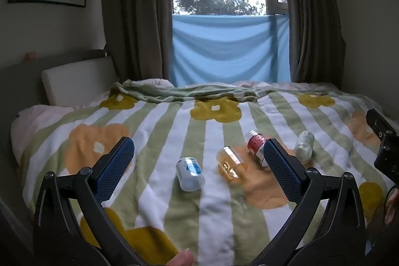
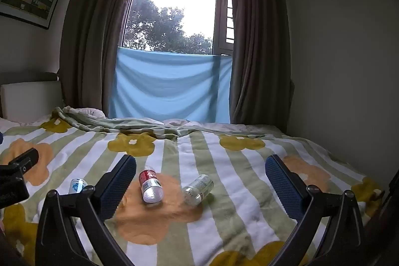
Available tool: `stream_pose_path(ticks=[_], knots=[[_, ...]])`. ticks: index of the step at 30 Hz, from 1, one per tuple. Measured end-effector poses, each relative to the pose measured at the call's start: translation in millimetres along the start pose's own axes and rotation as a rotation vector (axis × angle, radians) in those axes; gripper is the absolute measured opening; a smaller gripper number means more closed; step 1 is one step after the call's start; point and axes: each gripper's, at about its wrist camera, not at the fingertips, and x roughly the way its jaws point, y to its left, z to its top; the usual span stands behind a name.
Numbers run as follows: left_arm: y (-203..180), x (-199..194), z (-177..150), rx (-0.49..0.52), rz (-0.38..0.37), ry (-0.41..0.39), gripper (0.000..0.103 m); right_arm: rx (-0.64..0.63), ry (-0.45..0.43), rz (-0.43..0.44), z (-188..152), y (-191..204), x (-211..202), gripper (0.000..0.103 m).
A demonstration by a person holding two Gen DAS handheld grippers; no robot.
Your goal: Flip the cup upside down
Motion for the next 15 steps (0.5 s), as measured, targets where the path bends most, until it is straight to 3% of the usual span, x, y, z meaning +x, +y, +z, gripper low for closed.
stream_pose_path(ticks=[15], knots=[[6, -7, 0, -0.012, 0.010, -0.077, 0.103, 0.005, 0.005, -0.002, -2, -1, 0, 0.103]])
